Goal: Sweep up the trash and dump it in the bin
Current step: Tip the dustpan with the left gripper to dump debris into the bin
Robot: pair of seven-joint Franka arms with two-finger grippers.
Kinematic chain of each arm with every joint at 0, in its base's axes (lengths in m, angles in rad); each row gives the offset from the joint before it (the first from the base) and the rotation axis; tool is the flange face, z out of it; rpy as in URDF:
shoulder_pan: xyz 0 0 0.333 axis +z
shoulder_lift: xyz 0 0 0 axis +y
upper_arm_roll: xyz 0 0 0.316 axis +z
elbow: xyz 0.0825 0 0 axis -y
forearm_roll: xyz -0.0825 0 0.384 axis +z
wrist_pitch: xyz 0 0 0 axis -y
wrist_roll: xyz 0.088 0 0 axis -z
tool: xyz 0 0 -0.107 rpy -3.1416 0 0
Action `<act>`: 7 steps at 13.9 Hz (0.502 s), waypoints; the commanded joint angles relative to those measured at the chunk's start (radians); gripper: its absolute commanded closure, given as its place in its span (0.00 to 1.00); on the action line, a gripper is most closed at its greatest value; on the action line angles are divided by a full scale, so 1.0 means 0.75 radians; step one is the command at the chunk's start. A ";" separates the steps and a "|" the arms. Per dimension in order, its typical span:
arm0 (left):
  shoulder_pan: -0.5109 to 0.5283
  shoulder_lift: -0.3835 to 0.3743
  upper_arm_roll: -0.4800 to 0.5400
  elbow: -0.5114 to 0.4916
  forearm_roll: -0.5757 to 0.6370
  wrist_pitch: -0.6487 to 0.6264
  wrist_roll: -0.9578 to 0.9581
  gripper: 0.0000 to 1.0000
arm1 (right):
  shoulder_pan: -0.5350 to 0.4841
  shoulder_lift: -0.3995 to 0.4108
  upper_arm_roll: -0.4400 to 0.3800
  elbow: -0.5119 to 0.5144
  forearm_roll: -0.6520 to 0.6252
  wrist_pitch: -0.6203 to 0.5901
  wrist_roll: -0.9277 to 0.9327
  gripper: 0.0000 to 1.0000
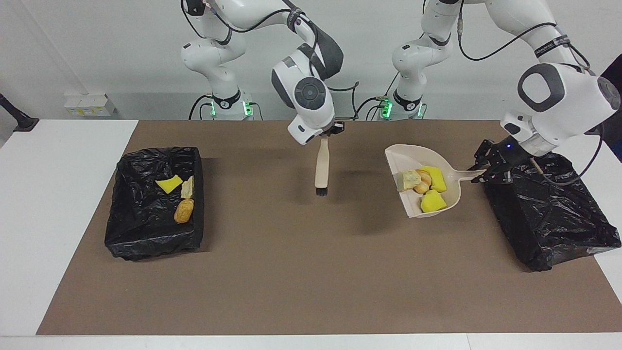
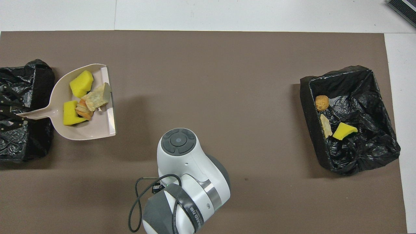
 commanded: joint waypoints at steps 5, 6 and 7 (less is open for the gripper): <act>0.125 0.127 -0.013 0.283 0.198 -0.130 -0.088 1.00 | 0.090 0.007 -0.003 -0.105 0.005 0.045 -0.042 1.00; 0.138 0.136 -0.013 0.308 0.231 -0.130 -0.088 1.00 | 0.090 0.005 -0.003 -0.105 0.005 0.043 -0.042 1.00; 0.140 0.148 -0.015 0.333 0.261 -0.132 -0.088 1.00 | 0.102 0.003 -0.003 -0.115 0.005 0.045 -0.038 1.00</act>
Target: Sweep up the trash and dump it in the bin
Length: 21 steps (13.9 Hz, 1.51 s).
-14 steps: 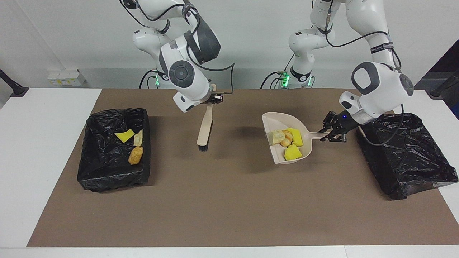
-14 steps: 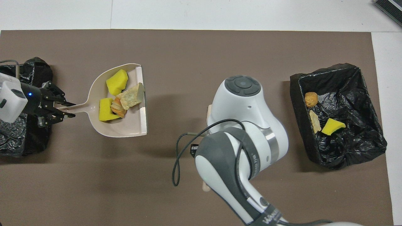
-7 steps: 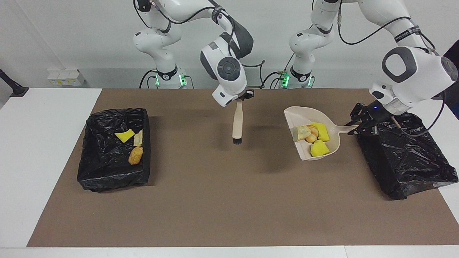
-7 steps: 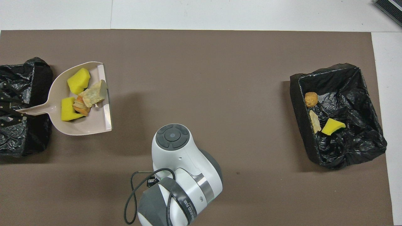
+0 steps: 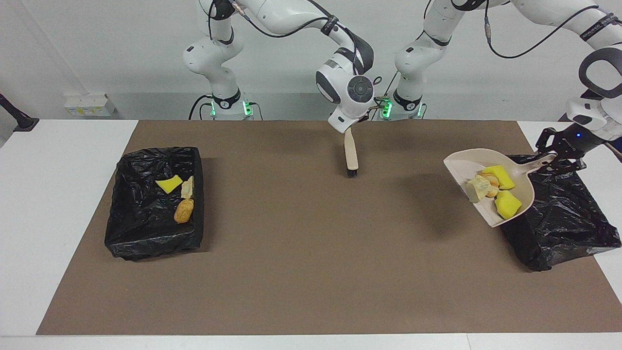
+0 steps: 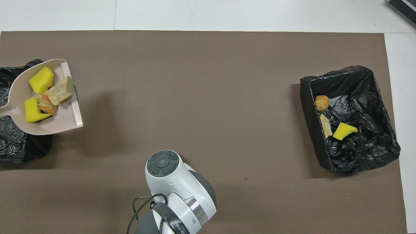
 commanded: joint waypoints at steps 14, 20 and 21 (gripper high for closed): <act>0.018 0.091 0.000 0.234 0.152 -0.104 -0.024 1.00 | -0.137 -0.039 -0.019 0.163 -0.153 -0.117 -0.030 0.00; 0.018 0.240 0.035 0.472 0.370 -0.112 -0.013 1.00 | -0.315 -0.090 -0.017 0.163 -0.240 -0.199 -0.144 0.00; 0.018 0.249 0.035 0.490 0.411 -0.108 -0.003 1.00 | -0.344 -0.090 -0.015 0.161 -0.269 -0.201 -0.167 0.00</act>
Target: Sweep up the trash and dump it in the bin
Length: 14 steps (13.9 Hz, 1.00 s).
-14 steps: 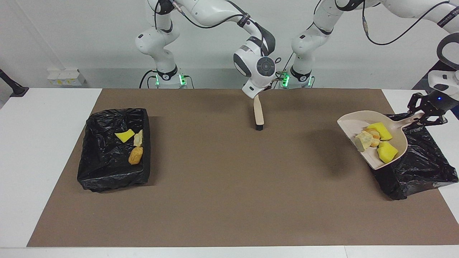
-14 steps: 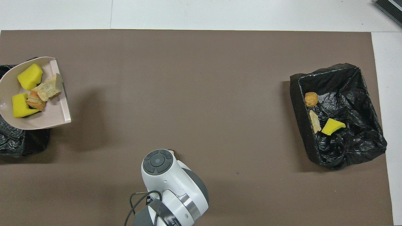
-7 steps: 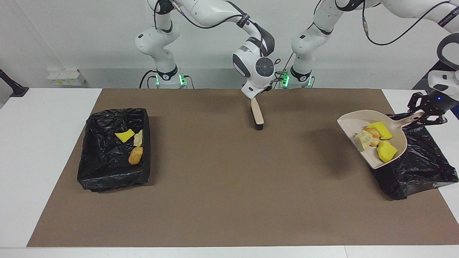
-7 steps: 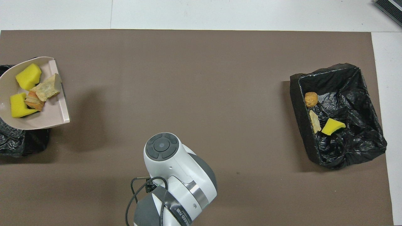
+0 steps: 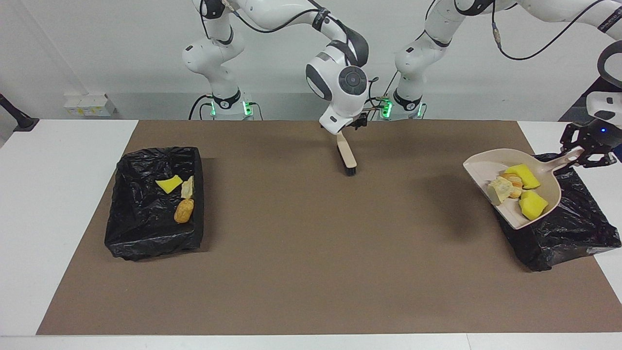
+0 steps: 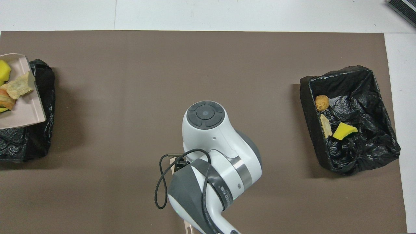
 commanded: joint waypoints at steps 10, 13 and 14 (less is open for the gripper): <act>-0.022 0.070 -0.034 0.114 0.593 0.245 0.401 1.00 | -0.319 -0.085 -0.010 0.128 -0.256 -0.081 -0.241 0.00; -0.047 0.023 -0.032 0.001 0.771 0.307 0.395 1.00 | -0.395 -0.109 -0.014 0.152 -0.350 -0.104 -0.317 0.00; -0.079 -0.020 -0.034 -0.062 0.863 0.323 0.388 1.00 | -0.418 -0.121 -0.010 0.152 -0.373 -0.104 -0.341 0.00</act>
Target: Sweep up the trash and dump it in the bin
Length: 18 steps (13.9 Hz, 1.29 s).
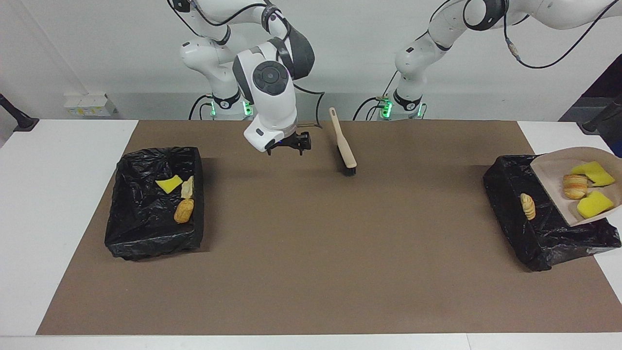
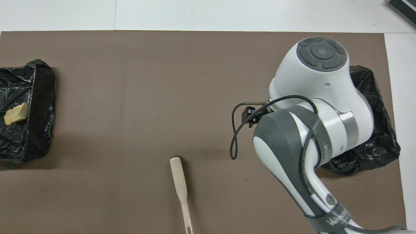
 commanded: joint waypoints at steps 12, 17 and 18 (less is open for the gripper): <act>-0.229 -0.204 0.021 -0.296 0.739 0.046 -0.215 1.00 | -0.285 -0.169 0.004 0.093 -0.139 -0.221 -0.349 0.00; -0.250 -0.224 0.008 -0.253 0.735 -0.003 -0.074 1.00 | -0.340 -0.159 0.008 0.160 -0.194 -0.280 -0.356 0.00; -0.252 -0.231 0.002 -0.253 0.733 -0.018 -0.074 1.00 | -0.342 -0.171 0.006 0.152 -0.188 -0.270 -0.356 0.00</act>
